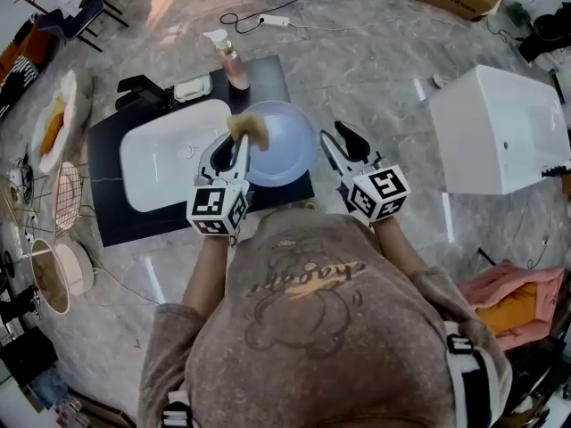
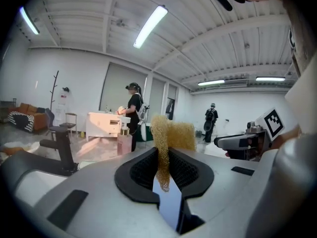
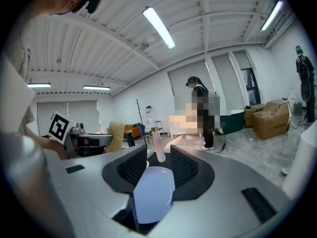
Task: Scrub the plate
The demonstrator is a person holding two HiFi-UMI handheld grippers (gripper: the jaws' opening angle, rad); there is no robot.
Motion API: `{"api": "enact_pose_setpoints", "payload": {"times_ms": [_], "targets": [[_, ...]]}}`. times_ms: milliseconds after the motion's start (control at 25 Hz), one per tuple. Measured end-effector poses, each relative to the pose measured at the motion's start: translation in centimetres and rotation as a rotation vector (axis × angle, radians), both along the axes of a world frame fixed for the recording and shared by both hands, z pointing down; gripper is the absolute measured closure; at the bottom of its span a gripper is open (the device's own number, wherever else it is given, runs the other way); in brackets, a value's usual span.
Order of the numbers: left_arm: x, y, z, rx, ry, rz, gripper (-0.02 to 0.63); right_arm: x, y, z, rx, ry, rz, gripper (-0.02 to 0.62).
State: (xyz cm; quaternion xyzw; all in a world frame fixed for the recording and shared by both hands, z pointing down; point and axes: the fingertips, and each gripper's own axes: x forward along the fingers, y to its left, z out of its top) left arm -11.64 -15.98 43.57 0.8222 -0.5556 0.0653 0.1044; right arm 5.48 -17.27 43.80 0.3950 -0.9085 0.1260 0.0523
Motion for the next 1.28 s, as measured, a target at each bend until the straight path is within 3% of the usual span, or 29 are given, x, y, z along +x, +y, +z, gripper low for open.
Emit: {"api": "enact_pose_setpoints", "payload": {"times_ms": [440,1280], "targets": [[-0.3,0.6,1.6,0.015,0.029,-0.045,0.543,0.6,-0.1,2.6,-0.006,-0.008,0.076,0.591],[-0.5,1.1,2.3,-0.021,0.06,-0.074,0.543,1.0,0.0,3.1,-0.029,0.005,0.13,0.595]]}}
